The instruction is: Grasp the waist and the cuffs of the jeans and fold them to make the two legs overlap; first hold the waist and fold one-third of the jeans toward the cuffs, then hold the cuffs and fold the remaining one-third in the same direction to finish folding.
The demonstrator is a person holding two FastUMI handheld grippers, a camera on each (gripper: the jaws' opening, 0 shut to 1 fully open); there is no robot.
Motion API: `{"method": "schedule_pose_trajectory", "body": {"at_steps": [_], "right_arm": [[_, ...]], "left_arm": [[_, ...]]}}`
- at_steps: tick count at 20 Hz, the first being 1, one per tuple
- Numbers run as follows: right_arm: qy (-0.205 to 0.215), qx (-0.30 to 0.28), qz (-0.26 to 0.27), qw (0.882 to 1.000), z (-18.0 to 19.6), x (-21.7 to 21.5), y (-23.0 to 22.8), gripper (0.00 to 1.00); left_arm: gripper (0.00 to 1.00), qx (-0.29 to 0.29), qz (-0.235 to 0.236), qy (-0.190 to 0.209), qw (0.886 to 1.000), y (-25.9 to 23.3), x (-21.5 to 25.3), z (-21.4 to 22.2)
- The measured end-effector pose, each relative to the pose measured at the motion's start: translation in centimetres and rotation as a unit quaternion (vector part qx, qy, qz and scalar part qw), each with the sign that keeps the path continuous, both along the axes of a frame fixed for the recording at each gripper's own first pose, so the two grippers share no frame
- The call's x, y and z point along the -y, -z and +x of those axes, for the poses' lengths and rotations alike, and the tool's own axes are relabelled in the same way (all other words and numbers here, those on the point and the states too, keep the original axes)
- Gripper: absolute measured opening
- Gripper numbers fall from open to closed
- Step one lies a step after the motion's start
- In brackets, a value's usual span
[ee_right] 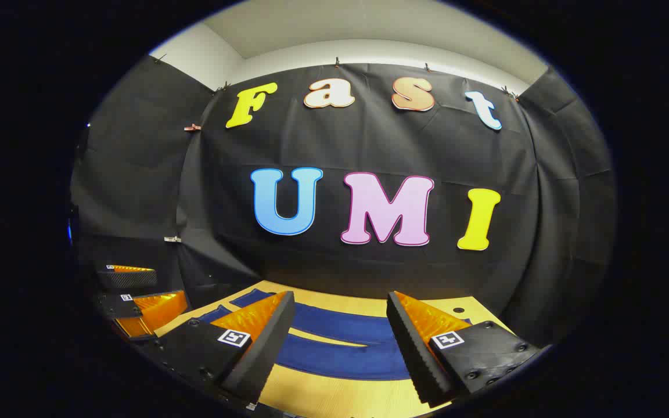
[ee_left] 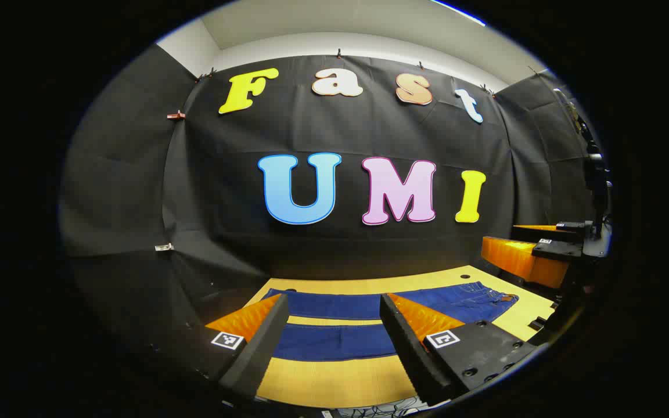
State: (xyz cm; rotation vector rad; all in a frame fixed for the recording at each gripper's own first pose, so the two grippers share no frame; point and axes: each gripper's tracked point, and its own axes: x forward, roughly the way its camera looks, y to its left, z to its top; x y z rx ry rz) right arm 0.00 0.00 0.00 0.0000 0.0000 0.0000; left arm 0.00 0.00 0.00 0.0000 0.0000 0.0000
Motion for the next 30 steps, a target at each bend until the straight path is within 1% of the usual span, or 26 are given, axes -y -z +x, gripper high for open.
{"method": "schedule_pose_trajectory", "body": {"at_steps": [1,2,3,4,10,14,16,20,25,27,30], "right_arm": [[0.001,-0.003,0.001,1.0,-0.1,0.2,0.3,0.97],[0.001,-0.008,0.004,1.0,-0.1,0.3,0.6,1.0],[0.001,-0.011,0.005,1.0,0.0,0.5,0.7,0.97],[0.002,-0.012,0.005,1.0,0.0,0.8,0.6,0.97],[0.015,-0.008,0.01,1.0,-0.3,1.8,0.1,0.96],[0.02,-0.012,0.0,1.0,-1.3,2.1,0.8,0.97],[0.024,-0.017,0.005,1.0,-1.7,2.3,1.1,0.97],[0.033,-0.015,0.014,0.999,-1.6,2.8,1.0,0.96],[0.031,-0.011,0.008,0.999,-1.4,2.5,0.7,0.96],[0.033,-0.009,0.002,0.999,-1.5,2.5,0.5,0.96],[0.039,-0.008,-0.009,0.999,-1.7,3.0,0.2,0.97]], "left_arm": [[0.98,0.001,0.003,0.001,1.0,-0.1,0.1,0.0],[0.98,0.003,0.006,0.0,1.0,-0.3,0.2,0.1],[0.98,0.004,0.008,0.0,1.0,-0.4,0.3,0.1],[0.98,0.005,0.007,0.0,1.0,-0.5,0.4,0.2],[0.98,0.0,0.004,0.014,1.0,0.1,1.4,0.7],[0.99,-0.013,-0.005,0.019,1.0,1.1,1.5,1.2],[0.98,-0.015,-0.009,0.02,1.0,1.1,1.6,1.2],[0.98,-0.008,0.002,0.022,1.0,0.6,1.4,1.1],[0.98,0.004,0.005,0.029,1.0,0.1,0.8,1.5],[0.98,0.0,0.023,0.038,0.999,0.8,-0.5,2.4],[0.98,-0.031,0.096,0.049,0.994,3.4,-4.5,4.5]]}}
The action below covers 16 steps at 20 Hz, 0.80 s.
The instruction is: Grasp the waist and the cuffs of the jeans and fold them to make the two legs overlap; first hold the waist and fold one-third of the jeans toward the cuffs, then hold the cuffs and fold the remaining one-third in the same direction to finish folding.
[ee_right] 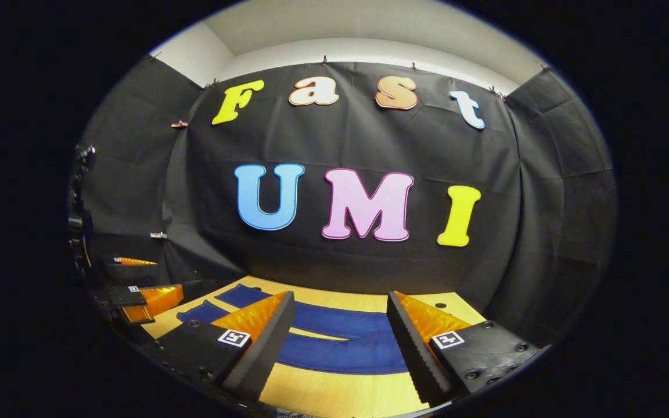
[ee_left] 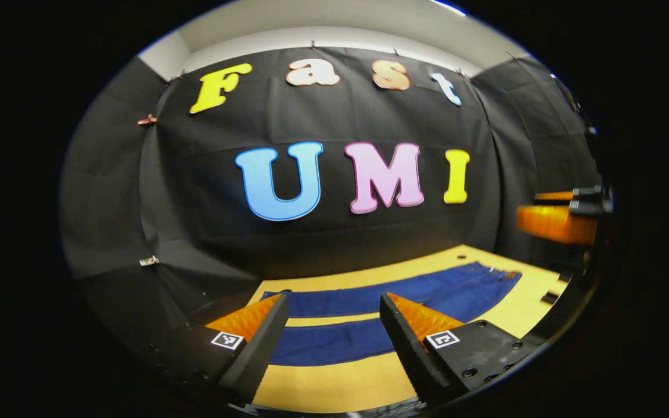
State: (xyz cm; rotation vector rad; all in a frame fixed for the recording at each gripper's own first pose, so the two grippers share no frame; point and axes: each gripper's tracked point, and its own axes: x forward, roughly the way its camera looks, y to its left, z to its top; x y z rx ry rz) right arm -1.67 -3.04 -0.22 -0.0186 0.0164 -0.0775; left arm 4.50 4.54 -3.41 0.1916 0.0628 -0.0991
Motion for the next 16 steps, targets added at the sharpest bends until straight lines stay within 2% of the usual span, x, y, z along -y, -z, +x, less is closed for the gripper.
{"method": "schedule_pose_trajectory", "body": {"at_steps": [2,3,4,6,9,11,13,16], "right_arm": [[0.009,-0.005,-0.016,1.0,-0.2,0.9,0.1,0.97],[0.015,-0.008,-0.023,1.0,-0.3,1.6,0.3,1.0],[0.023,-0.012,-0.027,0.999,-0.4,2.2,0.4,0.97],[0.042,-0.023,-0.033,0.998,-0.7,3.4,1.0,0.97],[0.081,-0.041,-0.051,0.995,-0.8,6.4,1.8,0.96],[0.104,-0.044,-0.051,0.992,-0.9,8.2,1.5,0.96],[0.132,-0.047,-0.068,0.988,-1.0,10.4,1.3,0.96],[0.172,-0.057,-0.08,0.98,-2.1,13.3,1.1,0.96]], "left_arm": [[0.98,-0.02,0.058,0.002,0.998,2.2,-3.7,1.5],[0.98,-0.034,0.087,0.002,0.996,3.6,-5.7,2.4],[0.98,-0.049,0.117,0.004,0.992,5.1,-7.7,3.3],[0.98,-0.087,0.186,0.01,0.979,8.6,-11.6,5.2],[0.98,-0.141,0.293,0.021,0.946,14.4,-17.9,8.2],[0.98,-0.176,0.334,0.043,0.925,17.6,-20.4,9.8],[0.98,-0.206,0.373,0.046,0.904,20.3,-22.9,11.5],[0.98,-0.252,0.425,0.066,0.867,24.3,-25.5,12.3]]}}
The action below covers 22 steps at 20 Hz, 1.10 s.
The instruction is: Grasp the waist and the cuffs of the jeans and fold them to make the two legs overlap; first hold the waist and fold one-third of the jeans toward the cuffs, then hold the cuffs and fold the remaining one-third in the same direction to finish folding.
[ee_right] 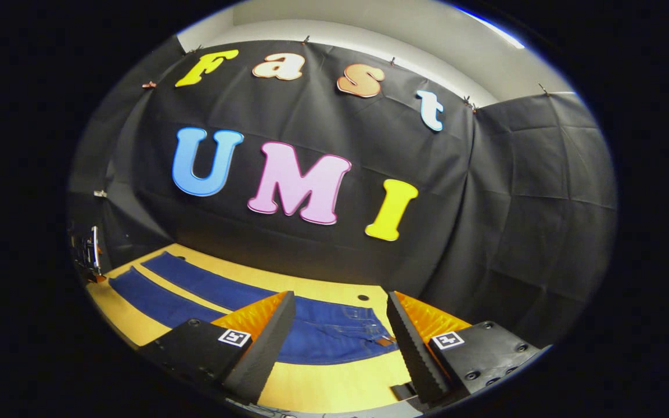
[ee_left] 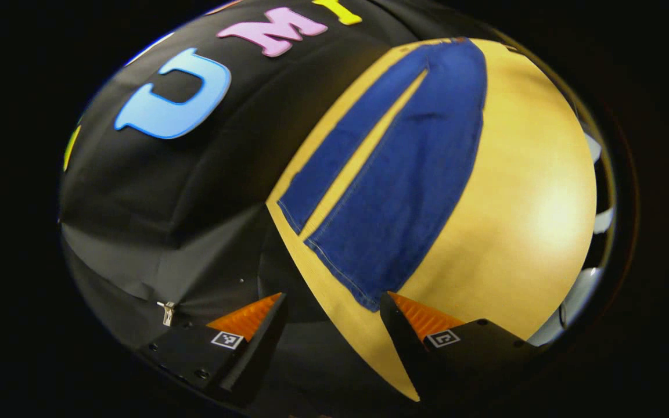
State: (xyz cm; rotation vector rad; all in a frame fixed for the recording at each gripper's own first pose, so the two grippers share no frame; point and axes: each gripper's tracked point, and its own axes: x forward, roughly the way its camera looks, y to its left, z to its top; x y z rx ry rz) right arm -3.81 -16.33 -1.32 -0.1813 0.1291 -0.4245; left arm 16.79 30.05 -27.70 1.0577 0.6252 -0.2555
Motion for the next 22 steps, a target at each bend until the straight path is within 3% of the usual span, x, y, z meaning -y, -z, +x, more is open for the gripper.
{"method": "schedule_pose_trajectory", "body": {"at_steps": [4,6,11,15,16,17,18,20,22], "right_arm": [[0.045,-0.011,-0.002,0.999,-2.4,2.6,0.8,0.96],[0.058,-0.021,-0.005,0.998,-3.3,3.5,1.4,0.96],[0.094,-0.021,0.021,0.995,-5.0,4.8,2.2,0.96],[0.102,-0.034,-0.004,0.994,-5.5,5.3,2.7,0.96],[0.102,-0.043,-0.013,0.994,-5.4,5.4,3.0,0.96],[0.099,-0.049,-0.024,0.994,-5.2,5.6,3.1,0.96],[0.092,-0.049,-0.036,0.994,-4.6,5.8,3.0,0.96],[0.08,-0.056,-0.055,0.994,-3.4,6.4,3.3,0.97],[0.064,-0.064,-0.073,0.993,-2.1,7.0,3.5,0.97]], "left_arm": [[0.98,-0.055,0.054,0.054,0.996,3.8,0.1,0.9],[0.98,-0.055,0.099,0.084,0.99,4.3,0.3,2.1],[0.87,-0.081,0.145,0.139,0.976,5.1,1.4,4.4],[0.6,-0.103,0.139,0.14,0.975,6.3,1.7,5.4],[0.39,-0.107,0.135,0.135,0.976,6.4,1.8,5.3],[0.38,-0.117,0.13,0.131,0.976,6.7,1.8,5.0],[0.27,-0.122,0.13,0.129,0.976,6.7,2.0,4.8],[0.16,-0.128,0.129,0.129,0.975,6.7,2.0,5.2],[0.11,-0.139,0.116,0.124,0.976,6.8,2.3,5.2]]}}
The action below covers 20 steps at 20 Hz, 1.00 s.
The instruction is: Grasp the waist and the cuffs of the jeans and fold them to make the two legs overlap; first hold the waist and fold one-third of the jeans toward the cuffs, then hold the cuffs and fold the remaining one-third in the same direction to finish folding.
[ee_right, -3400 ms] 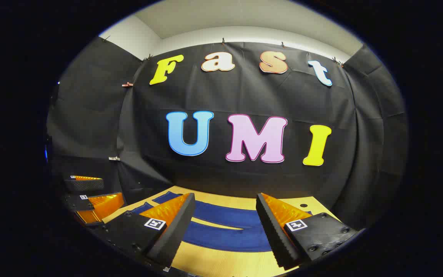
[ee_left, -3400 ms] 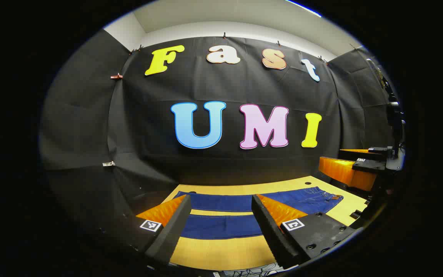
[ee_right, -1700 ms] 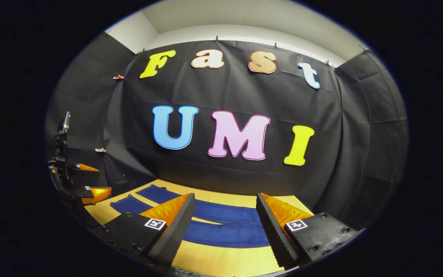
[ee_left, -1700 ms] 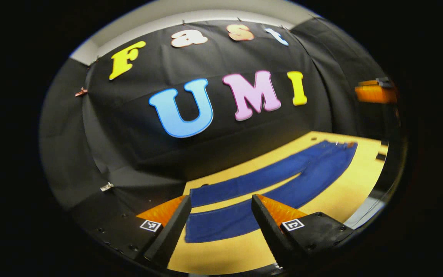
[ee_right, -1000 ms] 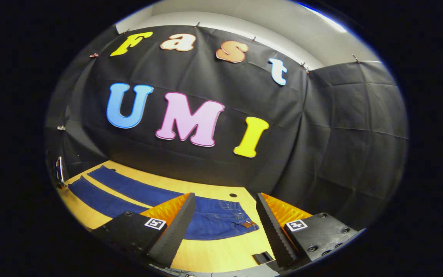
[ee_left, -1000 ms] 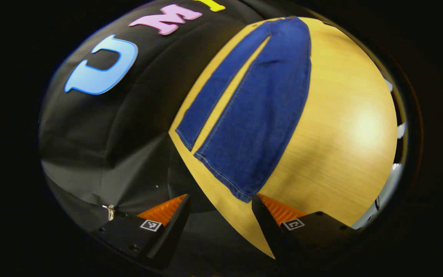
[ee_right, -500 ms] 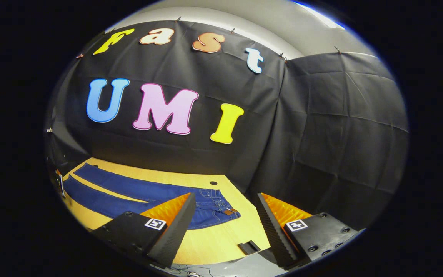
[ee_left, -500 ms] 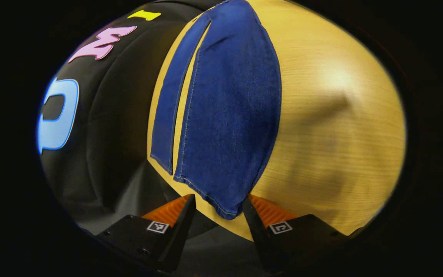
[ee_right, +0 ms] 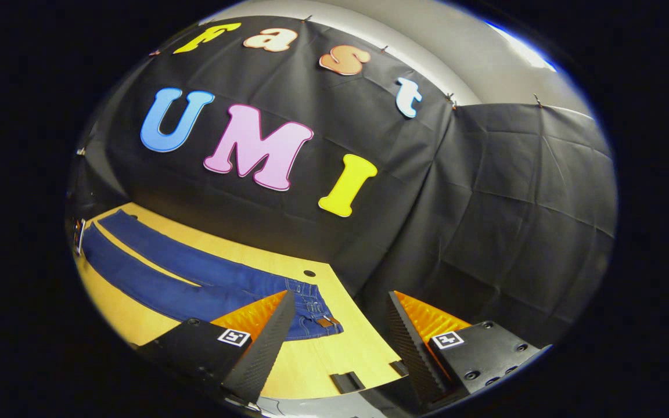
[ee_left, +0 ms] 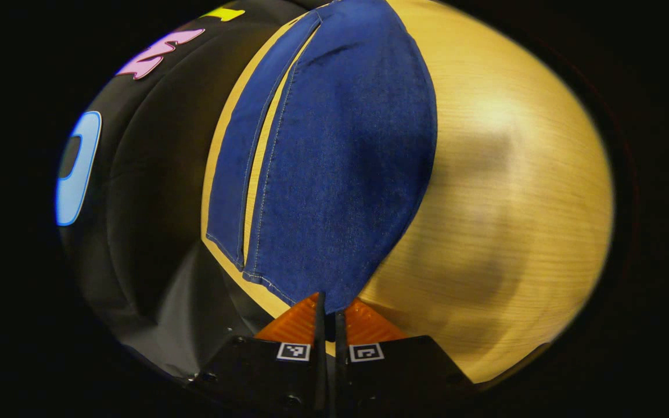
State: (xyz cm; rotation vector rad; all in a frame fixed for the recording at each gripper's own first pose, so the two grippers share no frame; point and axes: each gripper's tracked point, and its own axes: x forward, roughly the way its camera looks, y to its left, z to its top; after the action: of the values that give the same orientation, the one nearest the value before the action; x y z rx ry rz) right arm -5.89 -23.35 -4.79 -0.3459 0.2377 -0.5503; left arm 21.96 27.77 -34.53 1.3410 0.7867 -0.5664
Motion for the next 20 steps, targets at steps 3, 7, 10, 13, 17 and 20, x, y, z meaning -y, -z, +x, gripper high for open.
{"method": "schedule_pose_trajectory", "body": {"at_steps": [3,7,10,13,17,20], "right_arm": [[-0.012,-0.009,-0.016,1.0,2.0,1.9,0.7,0.96],[0.021,-0.043,0.004,0.999,4.5,5.8,4.3,0.97],[-0.003,-0.069,-0.01,0.998,6.5,6.4,5.9,0.97],[-0.04,-0.096,-0.034,0.994,9.2,7.3,7.3,0.97],[-0.101,-0.16,-0.085,0.978,13.4,8.8,10.3,0.97],[-0.158,-0.206,-0.109,0.96,15.6,9.5,13.3,0.97]], "left_arm": [[0.06,-0.01,-0.016,-0.019,1.0,0.0,0.1,0.0],[0.06,0.013,-0.012,-0.035,0.999,0.0,0.2,0.1],[0.06,0.008,-0.017,-0.046,0.999,0.1,0.1,0.1],[0.06,0.008,-0.015,-0.045,0.999,0.0,0.1,0.2],[0.06,0.015,-0.031,-0.048,0.998,0.1,0.2,0.2],[0.06,0.037,-0.045,-0.08,0.995,0.1,0.1,0.3]]}}
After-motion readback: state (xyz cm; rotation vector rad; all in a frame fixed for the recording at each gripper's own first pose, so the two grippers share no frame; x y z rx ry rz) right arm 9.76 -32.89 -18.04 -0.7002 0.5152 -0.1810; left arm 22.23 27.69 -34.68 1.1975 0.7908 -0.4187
